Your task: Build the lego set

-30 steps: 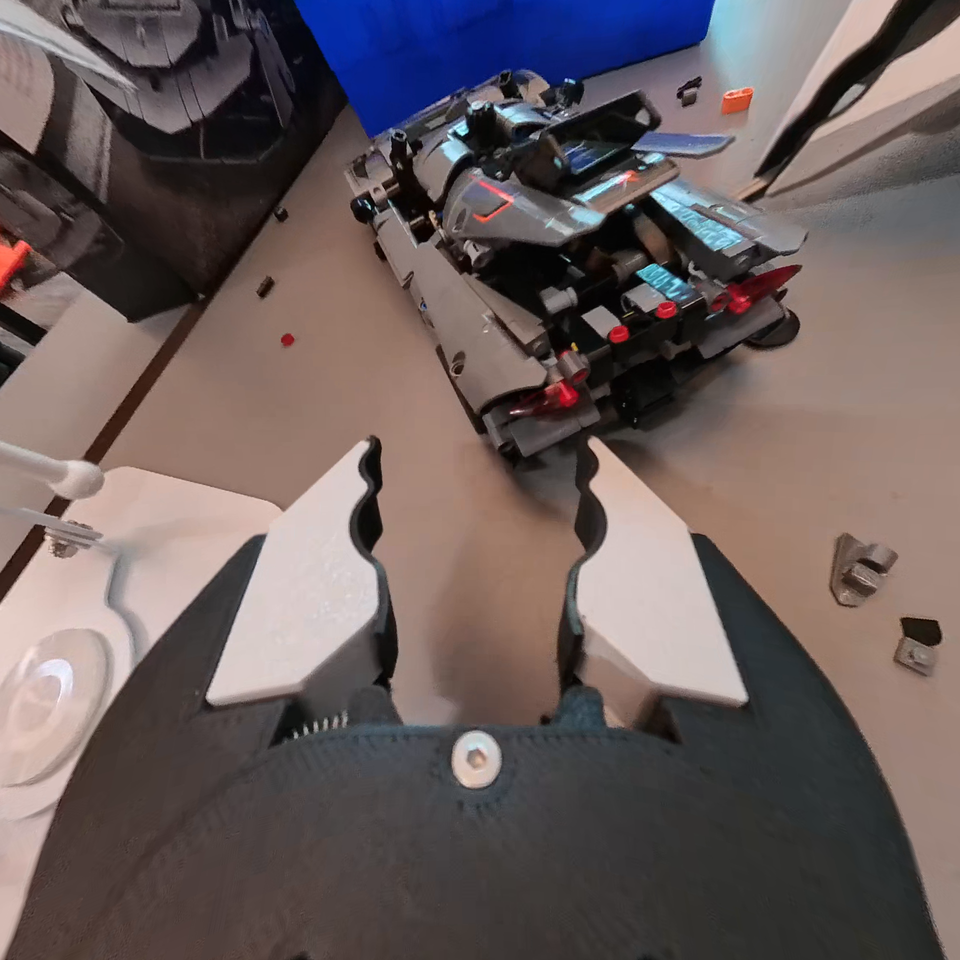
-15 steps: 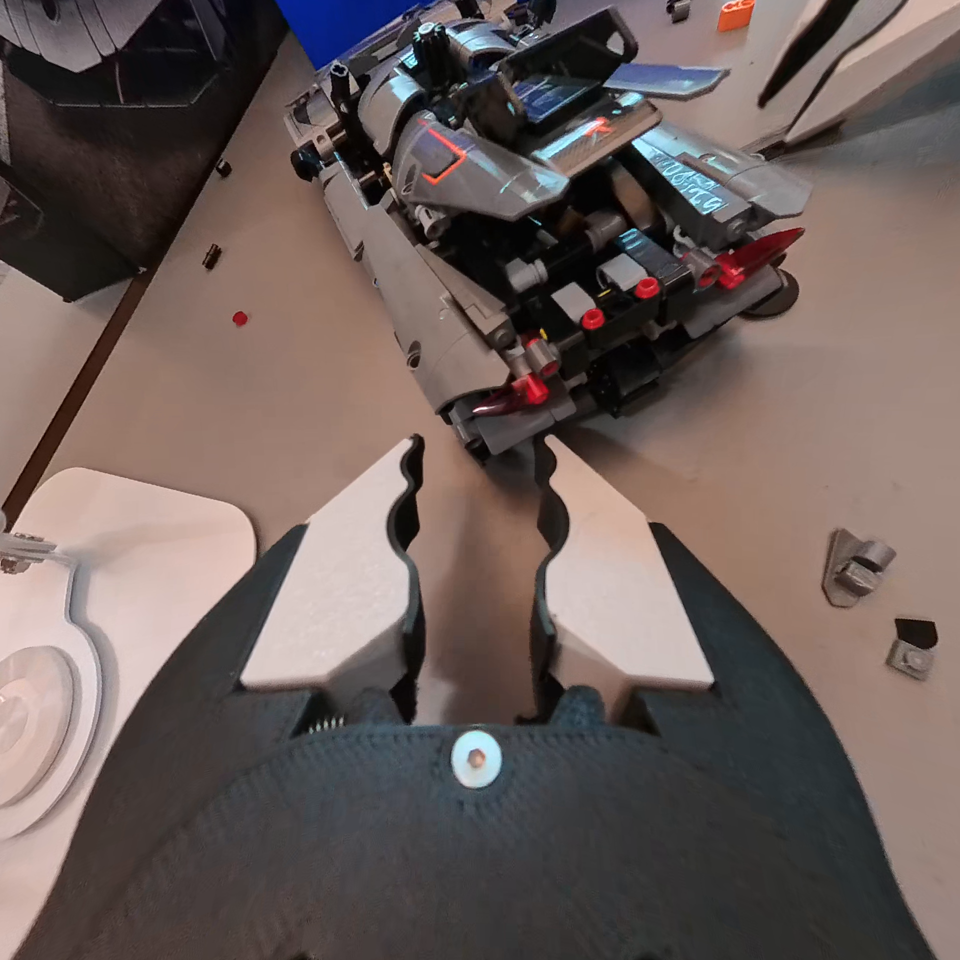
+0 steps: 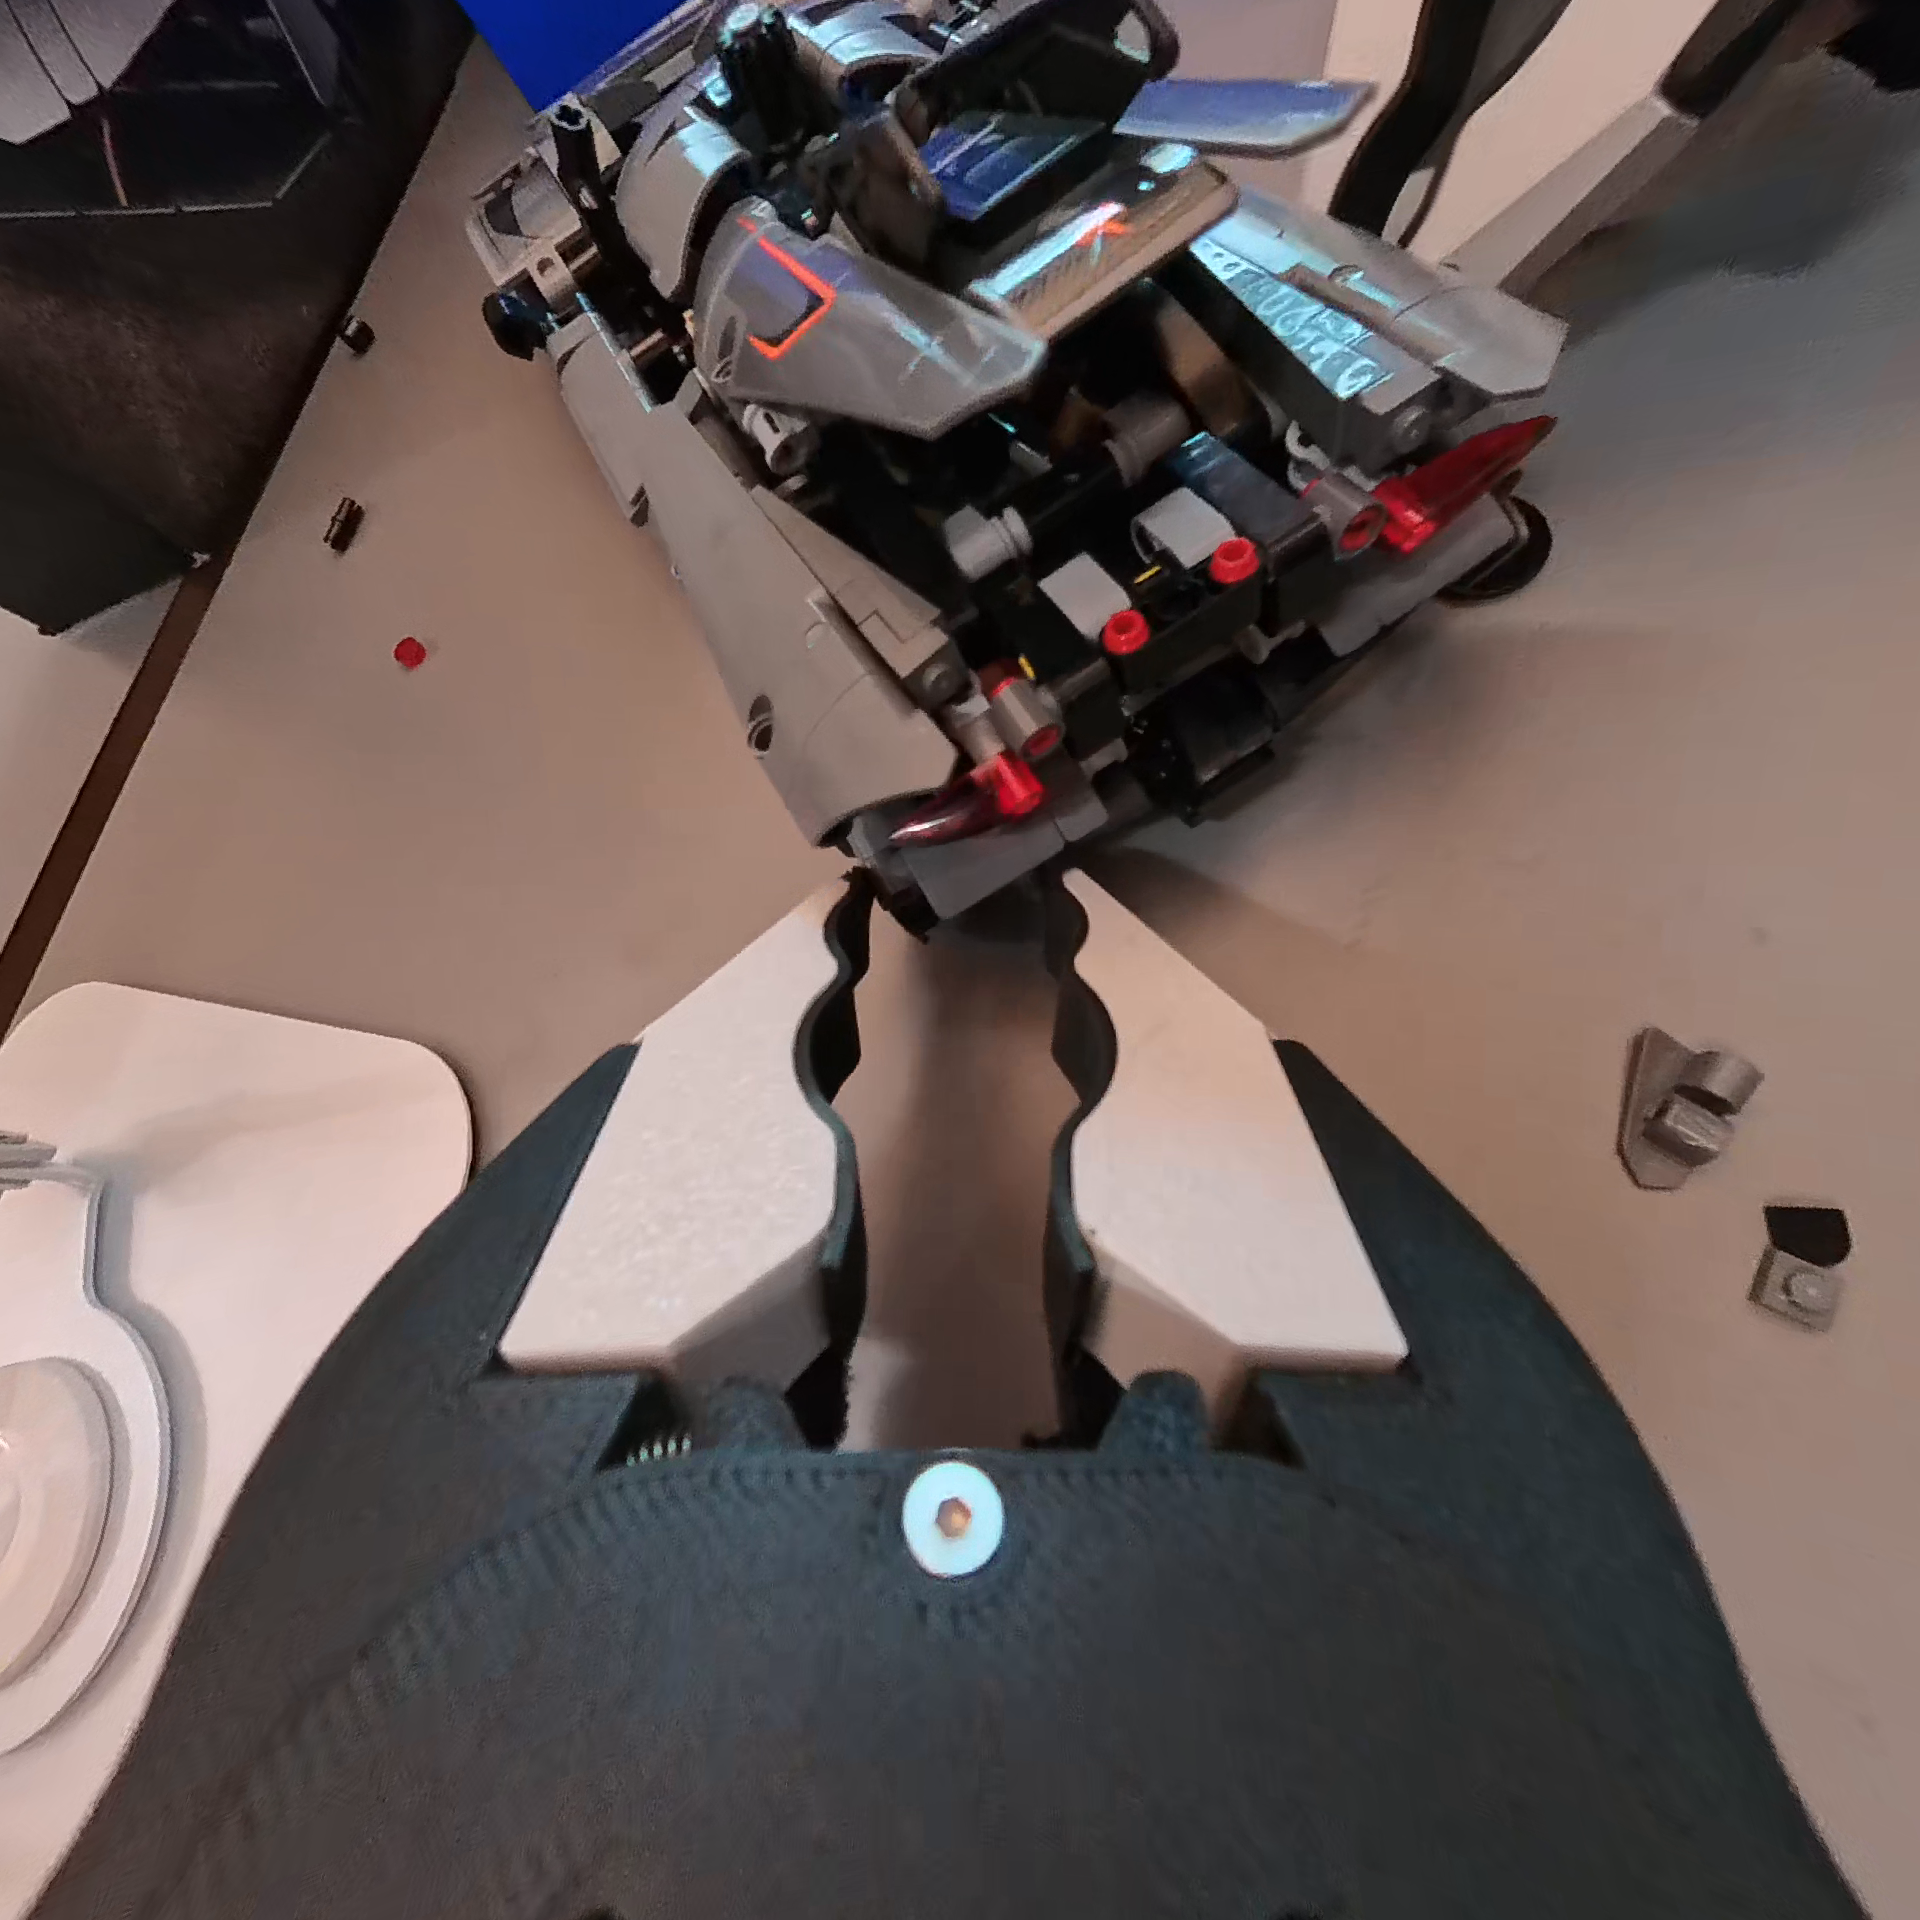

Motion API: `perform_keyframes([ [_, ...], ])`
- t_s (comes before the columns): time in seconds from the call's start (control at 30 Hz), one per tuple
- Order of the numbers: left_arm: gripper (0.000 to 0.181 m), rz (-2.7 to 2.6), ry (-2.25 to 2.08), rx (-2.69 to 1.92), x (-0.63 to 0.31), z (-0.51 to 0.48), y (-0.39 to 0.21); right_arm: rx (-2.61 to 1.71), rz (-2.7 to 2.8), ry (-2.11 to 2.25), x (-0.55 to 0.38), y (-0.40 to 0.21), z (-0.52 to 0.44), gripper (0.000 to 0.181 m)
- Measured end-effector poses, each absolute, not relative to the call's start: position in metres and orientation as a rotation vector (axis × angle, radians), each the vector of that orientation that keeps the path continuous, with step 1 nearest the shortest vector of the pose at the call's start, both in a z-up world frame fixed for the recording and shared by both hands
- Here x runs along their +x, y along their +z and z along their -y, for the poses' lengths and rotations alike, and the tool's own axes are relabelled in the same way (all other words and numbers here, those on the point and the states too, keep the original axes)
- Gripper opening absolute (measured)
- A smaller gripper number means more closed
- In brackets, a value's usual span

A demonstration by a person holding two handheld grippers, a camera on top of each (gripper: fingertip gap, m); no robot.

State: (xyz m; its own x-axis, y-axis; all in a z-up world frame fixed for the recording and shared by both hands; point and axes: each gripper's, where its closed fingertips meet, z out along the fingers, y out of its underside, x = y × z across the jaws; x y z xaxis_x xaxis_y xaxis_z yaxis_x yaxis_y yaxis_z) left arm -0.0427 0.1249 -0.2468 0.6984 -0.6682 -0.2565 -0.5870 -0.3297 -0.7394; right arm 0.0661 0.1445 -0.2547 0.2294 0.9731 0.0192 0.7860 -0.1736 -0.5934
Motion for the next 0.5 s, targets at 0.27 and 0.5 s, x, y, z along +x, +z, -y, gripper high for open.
perform_keyframes([
  [0.27,0.03,-0.92,-0.126,-2.035,-0.048,-0.127,-0.244,-1.939,1.589,0.46,0.06,-0.241,-0.151,0.0],
  [0.5,0.028,-0.839,-0.156,-2.047,-0.065,-0.13,-0.239,-1.91,1.562,0.623,0.042,-0.226,-0.143,0.0],
])
